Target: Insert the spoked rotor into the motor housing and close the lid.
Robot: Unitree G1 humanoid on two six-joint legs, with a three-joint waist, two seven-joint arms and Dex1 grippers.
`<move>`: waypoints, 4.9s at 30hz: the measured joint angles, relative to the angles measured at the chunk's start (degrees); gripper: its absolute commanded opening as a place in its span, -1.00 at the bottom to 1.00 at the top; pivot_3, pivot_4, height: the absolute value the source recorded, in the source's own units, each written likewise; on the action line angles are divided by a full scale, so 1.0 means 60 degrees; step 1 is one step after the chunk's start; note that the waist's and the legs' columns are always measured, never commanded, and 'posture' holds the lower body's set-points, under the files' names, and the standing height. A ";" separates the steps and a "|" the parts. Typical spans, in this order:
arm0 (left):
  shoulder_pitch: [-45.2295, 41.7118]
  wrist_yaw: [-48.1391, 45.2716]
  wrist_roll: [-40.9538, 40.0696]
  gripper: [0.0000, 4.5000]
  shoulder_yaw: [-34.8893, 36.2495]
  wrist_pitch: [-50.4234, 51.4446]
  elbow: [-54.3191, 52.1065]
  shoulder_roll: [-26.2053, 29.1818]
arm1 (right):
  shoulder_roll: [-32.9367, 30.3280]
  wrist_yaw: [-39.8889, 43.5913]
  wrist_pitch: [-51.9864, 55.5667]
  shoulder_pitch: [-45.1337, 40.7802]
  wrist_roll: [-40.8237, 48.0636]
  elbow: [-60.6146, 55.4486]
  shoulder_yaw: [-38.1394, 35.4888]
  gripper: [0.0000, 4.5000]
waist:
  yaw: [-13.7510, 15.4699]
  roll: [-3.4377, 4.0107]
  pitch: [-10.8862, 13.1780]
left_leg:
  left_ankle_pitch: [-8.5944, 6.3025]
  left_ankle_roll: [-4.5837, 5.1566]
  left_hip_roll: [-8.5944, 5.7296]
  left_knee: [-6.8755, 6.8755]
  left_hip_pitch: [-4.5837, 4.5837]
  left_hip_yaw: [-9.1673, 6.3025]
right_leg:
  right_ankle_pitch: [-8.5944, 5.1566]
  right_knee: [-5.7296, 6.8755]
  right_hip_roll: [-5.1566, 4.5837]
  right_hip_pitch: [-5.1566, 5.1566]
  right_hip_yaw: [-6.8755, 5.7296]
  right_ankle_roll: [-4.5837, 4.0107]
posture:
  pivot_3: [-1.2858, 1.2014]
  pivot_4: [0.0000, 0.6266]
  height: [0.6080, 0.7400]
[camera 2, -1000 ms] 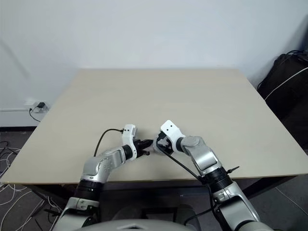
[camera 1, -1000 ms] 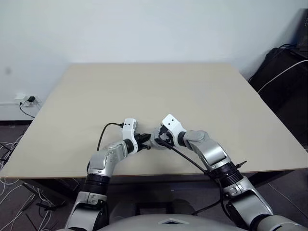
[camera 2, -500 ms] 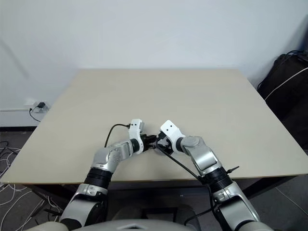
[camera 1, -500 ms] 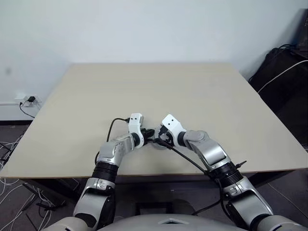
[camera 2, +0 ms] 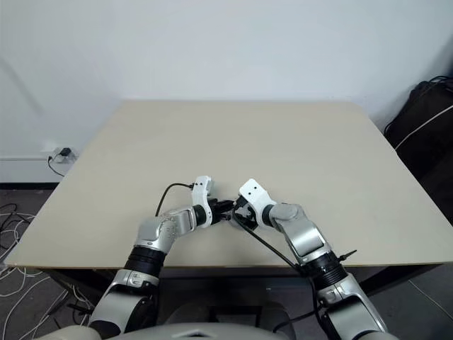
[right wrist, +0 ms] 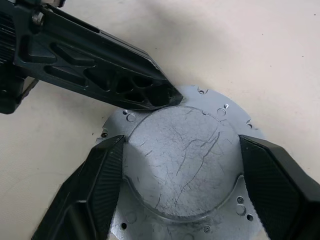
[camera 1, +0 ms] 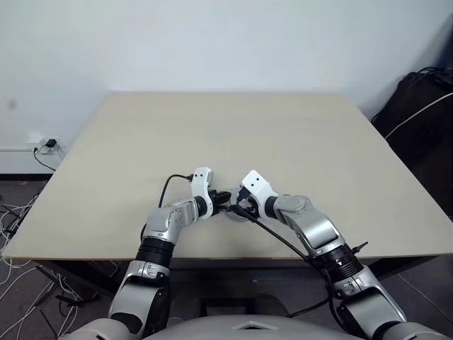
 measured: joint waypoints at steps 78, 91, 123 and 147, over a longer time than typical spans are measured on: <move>0.0338 0.0059 0.0049 -1.00 0.0069 0.0152 -0.0452 0.0171 | 0.4072 -0.3468 0.4822 0.1651 0.7785 0.0520 -0.8036 -0.08 | -0.0115 0.0055 -0.0077 | -0.0021 0.0037 -0.0065 -0.0059 -0.0044 -0.0028 | -0.0035 -0.0005 -0.0093 -0.0015 -0.0019 0.0072 | 0.03 -1.00 1.00; 0.0344 0.0038 0.0033 -1.00 0.0060 0.0172 -0.0451 0.0176 | 0.4060 -0.3748 0.4573 0.1867 0.8210 0.0515 -0.7954 -0.26 | -0.0084 0.0063 -0.0078 | -0.0022 0.0038 -0.0070 -0.0065 -0.0046 -0.0028 | -0.0037 -0.0007 -0.0098 -0.0017 -0.0020 0.0070 | 0.03 -1.00 1.00; 0.5698 0.0750 -0.8146 0.70 0.2289 0.0116 -0.5014 -0.0484 | 0.4128 -0.4155 0.3425 0.1237 1.0470 0.0465 -0.7681 -0.26 | -0.0203 0.0080 -0.0036 | 0.0001 0.0030 -0.0051 -0.0038 -0.0149 -0.0010 | -0.0063 0.0011 0.0018 -0.0108 0.0018 0.0024 | 0.03 -1.00 1.00; 0.5667 0.1074 -1.0388 1.00 0.1053 -0.0652 -0.4106 -0.0449 | 0.3234 -0.5067 0.5184 0.2152 1.3191 -0.0556 -0.5876 -0.26 | -0.0281 0.0079 -0.0038 | 0.0009 0.0032 -0.0044 -0.0025 -0.0136 0.0015 | -0.0061 0.0019 0.0036 -0.0101 0.0030 0.0024 | 0.03 -1.00 1.00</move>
